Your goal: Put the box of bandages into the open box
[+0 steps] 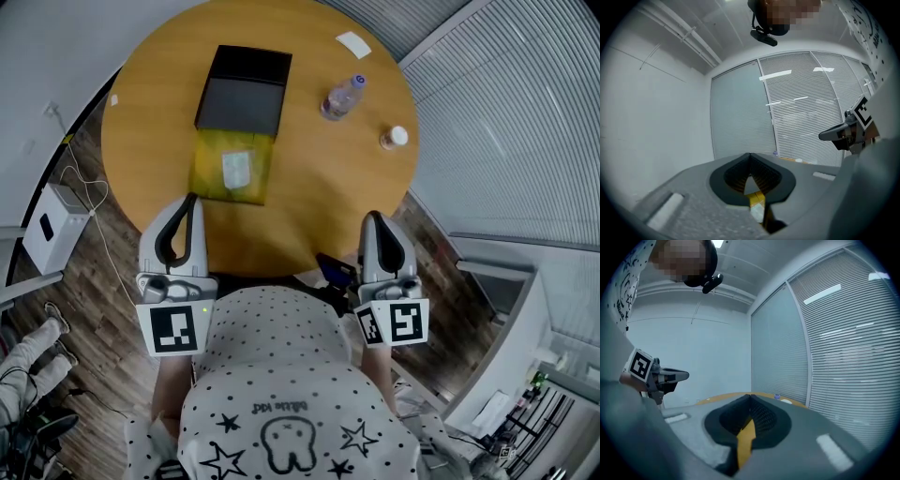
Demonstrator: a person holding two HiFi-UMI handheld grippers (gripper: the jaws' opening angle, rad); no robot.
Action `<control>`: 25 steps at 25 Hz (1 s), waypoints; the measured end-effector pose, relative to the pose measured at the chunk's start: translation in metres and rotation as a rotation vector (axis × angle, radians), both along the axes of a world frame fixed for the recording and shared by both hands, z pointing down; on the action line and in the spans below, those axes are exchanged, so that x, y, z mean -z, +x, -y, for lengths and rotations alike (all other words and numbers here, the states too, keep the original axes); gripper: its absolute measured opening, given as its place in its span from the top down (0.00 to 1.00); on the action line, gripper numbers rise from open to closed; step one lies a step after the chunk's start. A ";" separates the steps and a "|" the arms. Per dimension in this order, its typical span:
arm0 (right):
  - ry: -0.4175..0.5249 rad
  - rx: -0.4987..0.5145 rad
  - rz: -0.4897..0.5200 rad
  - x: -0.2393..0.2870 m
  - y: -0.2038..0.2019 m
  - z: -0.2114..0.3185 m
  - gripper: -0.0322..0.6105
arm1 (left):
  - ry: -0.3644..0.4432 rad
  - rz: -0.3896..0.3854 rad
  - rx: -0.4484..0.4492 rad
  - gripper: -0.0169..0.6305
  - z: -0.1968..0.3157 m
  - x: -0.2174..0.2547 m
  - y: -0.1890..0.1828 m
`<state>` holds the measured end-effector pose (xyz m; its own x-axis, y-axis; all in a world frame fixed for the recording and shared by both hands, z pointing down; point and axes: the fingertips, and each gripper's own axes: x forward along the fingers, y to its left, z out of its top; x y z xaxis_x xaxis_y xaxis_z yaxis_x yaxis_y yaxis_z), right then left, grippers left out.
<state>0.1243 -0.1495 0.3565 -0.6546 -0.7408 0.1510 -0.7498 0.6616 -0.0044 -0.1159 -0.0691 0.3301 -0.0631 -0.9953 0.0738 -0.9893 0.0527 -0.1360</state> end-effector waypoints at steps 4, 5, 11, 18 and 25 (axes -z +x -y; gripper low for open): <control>0.002 0.003 0.001 0.002 -0.002 0.000 0.94 | 0.002 0.001 -0.004 0.96 0.000 0.001 -0.001; 0.002 0.004 0.001 0.002 -0.003 0.000 0.94 | 0.004 -0.001 -0.003 0.96 0.000 0.002 -0.001; 0.000 0.005 0.003 0.000 -0.004 0.000 0.95 | 0.011 -0.006 0.002 0.96 -0.003 0.001 -0.003; 0.011 0.023 -0.006 0.001 -0.006 -0.003 0.94 | 0.015 -0.006 0.002 0.96 -0.004 0.003 -0.003; 0.016 0.033 -0.017 0.003 -0.007 -0.006 0.94 | 0.013 -0.013 -0.006 0.96 -0.006 0.005 -0.001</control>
<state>0.1168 -0.1433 0.3538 -0.6763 -0.7210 0.1507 -0.7272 0.6861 0.0191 -0.1169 -0.0631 0.3255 -0.0563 -0.9965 0.0619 -0.9913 0.0484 -0.1222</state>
